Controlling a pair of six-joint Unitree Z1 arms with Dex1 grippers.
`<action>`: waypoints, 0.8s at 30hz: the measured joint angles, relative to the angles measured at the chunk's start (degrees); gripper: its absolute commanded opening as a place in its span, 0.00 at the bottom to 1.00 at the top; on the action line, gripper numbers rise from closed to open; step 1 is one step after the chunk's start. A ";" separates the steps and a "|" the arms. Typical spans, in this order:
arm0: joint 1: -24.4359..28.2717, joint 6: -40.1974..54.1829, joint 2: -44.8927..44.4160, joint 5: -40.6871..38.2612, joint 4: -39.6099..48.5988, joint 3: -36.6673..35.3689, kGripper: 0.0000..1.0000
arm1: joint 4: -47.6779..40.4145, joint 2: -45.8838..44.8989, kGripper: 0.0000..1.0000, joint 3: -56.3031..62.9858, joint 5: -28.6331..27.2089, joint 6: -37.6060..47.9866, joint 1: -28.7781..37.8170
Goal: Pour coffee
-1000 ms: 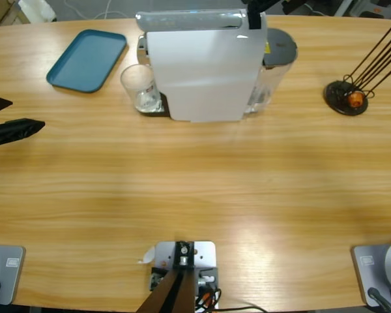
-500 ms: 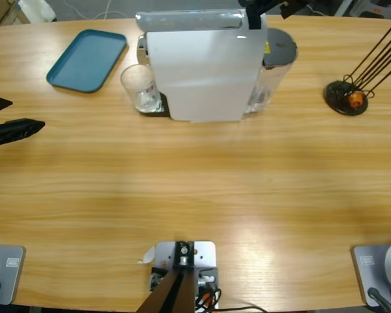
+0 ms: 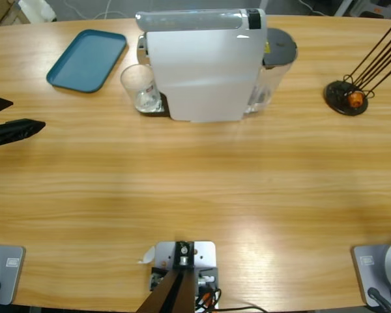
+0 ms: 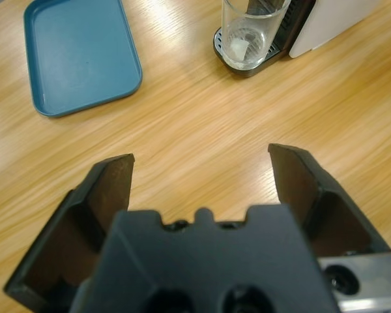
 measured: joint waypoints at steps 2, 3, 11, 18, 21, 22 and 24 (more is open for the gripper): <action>0.00 0.00 0.00 -0.05 0.00 0.00 0.89 | 0.00 -0.61 0.00 1.23 0.00 0.40 0.10; 0.00 0.00 0.00 -0.06 0.00 0.00 0.89 | 0.00 -0.62 0.00 1.71 0.01 0.57 0.15; 0.00 0.00 0.01 -0.21 -0.01 0.00 0.89 | 0.00 1.18 0.00 1.14 1.51 0.14 0.24; 0.00 0.00 0.30 -0.21 -0.01 0.00 0.89 | 3.32 9.94 0.00 -8.69 3.29 -0.71 -0.06; 0.00 0.00 0.47 -0.21 -0.01 0.00 0.89 | 4.20 11.69 0.00 -9.90 3.41 -0.76 -0.36; 0.00 0.00 0.49 -0.21 -0.01 0.00 0.89 | 4.31 11.96 0.00 -9.91 3.41 -0.77 -0.41; 0.00 0.00 0.56 -0.21 -0.01 0.00 0.89 | 4.41 12.16 0.00 -9.91 3.41 -0.78 -0.61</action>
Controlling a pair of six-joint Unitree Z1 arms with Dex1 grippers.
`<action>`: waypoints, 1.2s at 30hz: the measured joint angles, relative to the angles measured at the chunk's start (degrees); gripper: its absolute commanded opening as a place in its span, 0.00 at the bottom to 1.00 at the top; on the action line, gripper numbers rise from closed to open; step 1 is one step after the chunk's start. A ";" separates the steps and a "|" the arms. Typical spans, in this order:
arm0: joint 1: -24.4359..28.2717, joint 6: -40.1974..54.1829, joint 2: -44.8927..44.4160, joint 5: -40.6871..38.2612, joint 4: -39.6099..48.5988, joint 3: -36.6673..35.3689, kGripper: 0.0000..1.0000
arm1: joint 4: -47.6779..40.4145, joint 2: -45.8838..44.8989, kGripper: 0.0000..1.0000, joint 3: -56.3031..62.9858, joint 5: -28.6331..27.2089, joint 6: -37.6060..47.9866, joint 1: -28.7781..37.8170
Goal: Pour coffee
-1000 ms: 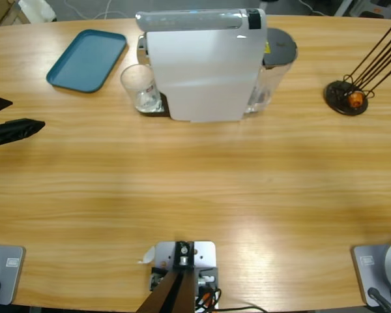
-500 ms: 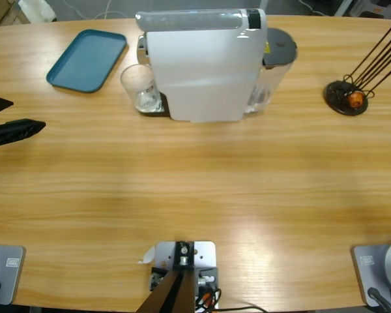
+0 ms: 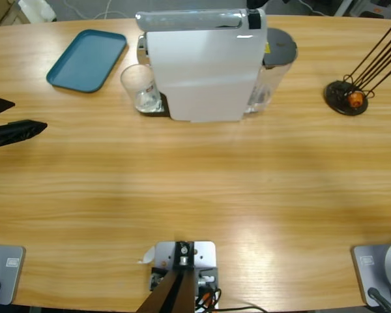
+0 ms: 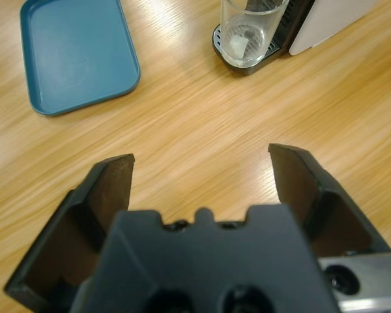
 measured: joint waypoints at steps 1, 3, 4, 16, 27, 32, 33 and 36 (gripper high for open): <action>0.00 0.00 0.04 0.00 0.00 0.00 0.89 | 0.00 0.00 0.00 0.01 0.00 0.00 -0.16; 0.00 0.00 0.09 -0.09 0.00 0.00 0.89 | 0.00 0.00 0.00 0.01 -0.34 -0.08 -0.57; 0.00 0.00 0.09 -0.10 0.00 0.00 0.89 | 0.00 0.00 0.00 0.01 -0.56 -0.13 -0.73; 0.00 0.00 0.09 -0.14 0.00 0.00 0.89 | 0.00 0.02 0.00 0.38 -1.32 -0.28 -1.17; 0.00 0.00 0.09 -0.25 0.00 0.00 0.89 | 0.00 0.51 0.00 0.77 -1.31 -0.28 -1.16; 0.00 0.00 0.09 -0.25 0.00 0.00 0.89 | 0.00 0.61 0.00 1.16 -1.26 -0.27 -1.11; 0.00 0.00 0.09 -0.25 0.00 0.00 0.89 | 0.00 0.61 0.00 1.26 -1.22 -0.27 -1.10; 0.00 0.00 0.09 -0.25 0.00 0.00 0.89 | -0.03 0.60 0.00 1.57 -1.21 -0.27 -0.97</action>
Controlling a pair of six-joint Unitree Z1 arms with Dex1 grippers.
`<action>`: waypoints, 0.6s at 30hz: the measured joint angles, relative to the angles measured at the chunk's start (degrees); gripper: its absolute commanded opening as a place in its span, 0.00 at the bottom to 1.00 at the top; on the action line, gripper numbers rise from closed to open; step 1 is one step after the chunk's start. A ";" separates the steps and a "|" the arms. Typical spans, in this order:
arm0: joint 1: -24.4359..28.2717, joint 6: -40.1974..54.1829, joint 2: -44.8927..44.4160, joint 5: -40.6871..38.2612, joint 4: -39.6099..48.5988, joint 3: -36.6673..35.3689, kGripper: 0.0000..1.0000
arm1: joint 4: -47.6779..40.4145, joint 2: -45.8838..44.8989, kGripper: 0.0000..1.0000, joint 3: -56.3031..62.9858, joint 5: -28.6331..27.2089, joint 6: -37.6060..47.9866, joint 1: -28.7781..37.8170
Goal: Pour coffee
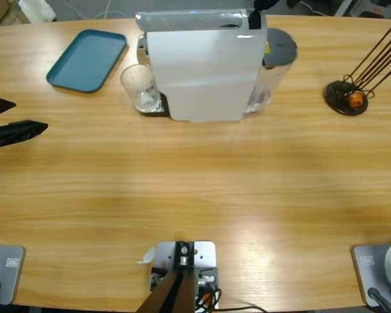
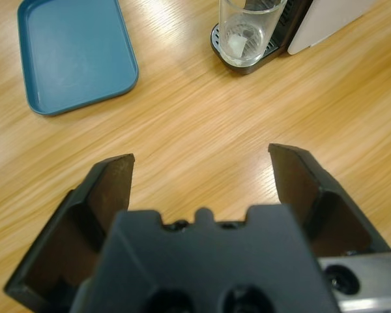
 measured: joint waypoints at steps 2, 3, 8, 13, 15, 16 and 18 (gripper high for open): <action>0.00 0.00 0.00 0.00 0.00 0.00 0.89 | -0.08 -0.06 0.00 0.17 0.00 0.05 0.02; 0.00 0.00 0.00 0.00 0.00 0.00 0.89 | -0.16 -0.10 0.00 0.27 0.00 0.07 0.03; 0.00 0.00 0.01 0.00 0.00 0.00 0.89 | -0.51 -0.27 0.00 0.71 0.00 0.10 0.37; 0.00 0.00 0.02 0.00 0.00 0.00 0.89 | -0.34 -0.16 0.00 -0.01 0.00 0.16 0.42; 0.00 0.00 0.02 0.00 0.00 0.00 0.89 | -0.04 -0.03 0.00 -0.25 0.00 0.16 0.51; 0.00 0.00 0.02 0.00 0.00 0.00 0.89 | 0.09 0.02 0.00 -0.42 0.00 0.16 0.56; 0.00 0.00 0.02 0.00 0.00 0.00 0.89 | 0.51 0.33 0.00 -1.37 0.20 0.19 1.69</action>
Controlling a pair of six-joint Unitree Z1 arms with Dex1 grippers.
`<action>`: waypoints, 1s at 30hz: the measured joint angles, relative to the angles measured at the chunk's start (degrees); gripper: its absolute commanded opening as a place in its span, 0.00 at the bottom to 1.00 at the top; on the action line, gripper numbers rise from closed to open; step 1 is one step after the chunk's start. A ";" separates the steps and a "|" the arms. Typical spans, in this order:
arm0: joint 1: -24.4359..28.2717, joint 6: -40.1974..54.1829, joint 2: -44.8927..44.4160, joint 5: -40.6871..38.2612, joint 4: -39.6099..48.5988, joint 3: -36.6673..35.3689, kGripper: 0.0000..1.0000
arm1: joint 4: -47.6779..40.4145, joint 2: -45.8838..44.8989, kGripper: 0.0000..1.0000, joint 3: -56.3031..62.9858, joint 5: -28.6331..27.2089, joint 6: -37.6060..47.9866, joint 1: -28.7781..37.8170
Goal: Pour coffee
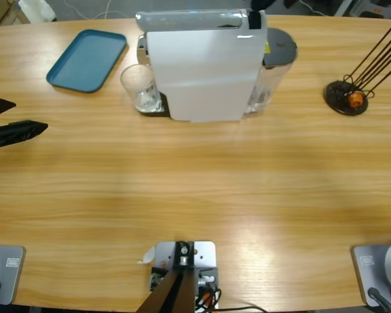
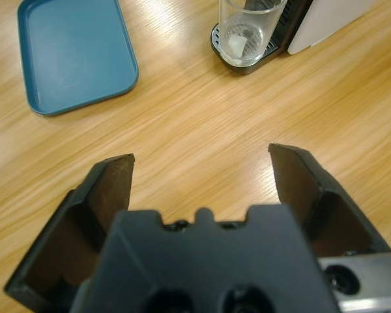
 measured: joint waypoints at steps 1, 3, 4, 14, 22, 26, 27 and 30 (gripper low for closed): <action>0.00 0.00 0.03 0.00 0.00 0.00 0.89 | 0.36 0.26 0.00 -0.45 0.07 0.03 0.81; 0.00 0.00 0.08 0.00 0.00 0.00 0.89 | 0.88 0.70 0.00 -1.35 0.22 0.14 1.98; -0.02 0.00 0.13 -0.01 0.00 0.00 0.89 | 1.04 0.88 0.00 -1.59 0.35 0.25 2.40; -0.03 0.00 0.20 -0.01 0.00 0.00 0.89 | 2.55 0.41 0.00 -2.35 -2.95 0.42 3.95; -0.03 0.00 0.20 -0.01 0.00 0.00 0.89 | -0.24 -10.15 0.00 6.12 -4.85 2.13 3.84; -0.03 0.00 0.20 -0.34 -0.01 0.00 0.89 | -0.81 -11.12 0.00 7.11 -3.89 2.23 3.75; -0.03 0.00 0.21 -0.43 -0.01 0.00 0.89 | -0.87 -11.10 0.00 7.01 -3.58 2.17 3.62; -0.03 0.00 0.21 -0.51 -0.01 0.00 0.89 | -1.03 -10.42 0.00 6.00 -2.67 1.70 2.68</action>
